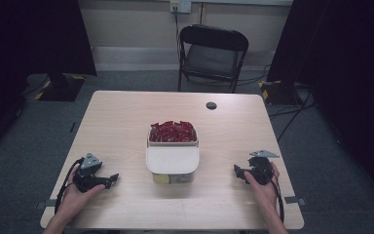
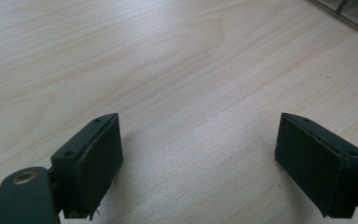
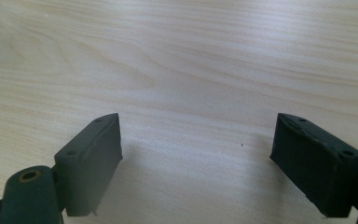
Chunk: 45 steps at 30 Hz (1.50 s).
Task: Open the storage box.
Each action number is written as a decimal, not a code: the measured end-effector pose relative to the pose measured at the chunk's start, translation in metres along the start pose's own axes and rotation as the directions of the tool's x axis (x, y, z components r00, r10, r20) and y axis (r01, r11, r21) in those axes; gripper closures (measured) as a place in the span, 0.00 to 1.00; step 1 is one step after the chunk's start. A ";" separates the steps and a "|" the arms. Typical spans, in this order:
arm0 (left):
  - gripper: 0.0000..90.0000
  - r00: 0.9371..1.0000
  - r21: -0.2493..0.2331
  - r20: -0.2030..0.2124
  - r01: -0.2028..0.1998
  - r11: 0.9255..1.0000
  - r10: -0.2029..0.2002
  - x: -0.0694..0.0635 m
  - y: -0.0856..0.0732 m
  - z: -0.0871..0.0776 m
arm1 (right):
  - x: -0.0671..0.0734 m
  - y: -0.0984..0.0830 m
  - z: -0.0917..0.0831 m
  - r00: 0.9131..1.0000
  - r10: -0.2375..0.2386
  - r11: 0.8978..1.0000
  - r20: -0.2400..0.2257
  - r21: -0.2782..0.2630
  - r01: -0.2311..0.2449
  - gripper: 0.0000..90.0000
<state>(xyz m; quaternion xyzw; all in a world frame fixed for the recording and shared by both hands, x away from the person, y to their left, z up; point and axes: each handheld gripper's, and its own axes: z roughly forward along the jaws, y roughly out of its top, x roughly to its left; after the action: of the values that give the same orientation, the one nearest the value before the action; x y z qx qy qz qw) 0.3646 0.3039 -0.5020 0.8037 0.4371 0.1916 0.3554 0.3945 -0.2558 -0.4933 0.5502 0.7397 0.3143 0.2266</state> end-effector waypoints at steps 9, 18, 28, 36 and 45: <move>0.16 1.000 0.000 0.000 0.000 1.000 0.000 0.000 0.000 0.000 | -0.001 0.001 -0.005 0.998 0.023 1.000 -0.061 -0.004 -0.024 0.17; 0.16 1.000 0.000 0.000 0.000 1.000 0.000 0.000 0.000 0.000 | 0.006 0.005 -0.010 0.996 0.000 1.000 -0.090 -0.026 -0.002 0.17; 0.16 1.000 0.000 -0.001 -0.001 1.000 0.001 0.000 0.000 0.000 | 0.017 0.012 -0.025 0.991 -0.019 0.996 -0.132 -0.087 0.008 0.17; 0.16 1.000 0.000 0.000 0.000 1.000 0.000 0.000 0.000 0.000 | 0.027 0.019 -0.034 0.982 -0.047 0.994 -0.185 -0.106 0.027 0.18; 0.16 1.000 0.000 0.000 0.000 1.000 0.000 0.000 0.000 0.000 | 0.043 0.023 -0.043 0.970 -0.079 0.988 -0.230 -0.148 0.045 0.21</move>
<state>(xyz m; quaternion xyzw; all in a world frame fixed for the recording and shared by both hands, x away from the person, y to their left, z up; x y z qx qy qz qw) 0.3645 0.3039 -0.5020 0.8037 0.4370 0.1915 0.3555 0.3682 -0.2199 -0.4458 0.4683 0.7539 0.4218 0.1855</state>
